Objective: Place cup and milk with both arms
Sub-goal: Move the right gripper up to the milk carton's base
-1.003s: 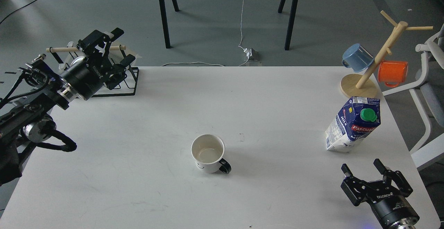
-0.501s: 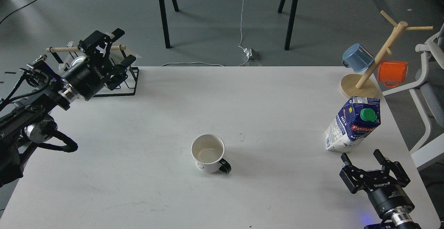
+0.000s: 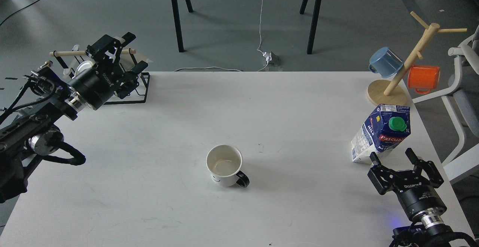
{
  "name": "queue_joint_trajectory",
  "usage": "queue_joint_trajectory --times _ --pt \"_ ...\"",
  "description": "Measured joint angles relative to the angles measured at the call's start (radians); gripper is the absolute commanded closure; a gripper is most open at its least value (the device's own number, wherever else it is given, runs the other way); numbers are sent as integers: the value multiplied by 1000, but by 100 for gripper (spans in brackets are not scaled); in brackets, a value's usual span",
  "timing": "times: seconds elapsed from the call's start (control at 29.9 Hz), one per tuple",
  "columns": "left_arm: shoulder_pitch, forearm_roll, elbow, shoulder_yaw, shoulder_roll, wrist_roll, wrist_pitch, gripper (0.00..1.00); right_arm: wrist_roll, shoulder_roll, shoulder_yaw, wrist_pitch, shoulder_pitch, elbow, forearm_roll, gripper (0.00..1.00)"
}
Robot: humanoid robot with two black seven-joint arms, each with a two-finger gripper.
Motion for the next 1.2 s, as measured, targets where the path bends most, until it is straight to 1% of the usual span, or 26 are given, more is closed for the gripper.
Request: queue_joint_trajectory --times 0.3,0.97,1.1,1.2 --pt "7 0 3 1 1 0 0 6 2 18 -2 0 22 -29 -1 1" --pt "35 -3 9 0 0 0 1 6 3 75 -16 0 132 -123 -8 2" --pt "36 -3 16 0 -1 0 2 6 3 84 -17 0 147 -132 -9 3" --pt "37 -3 25 0 -3 0 3 6 3 86 -17 0 150 -132 -18 10"
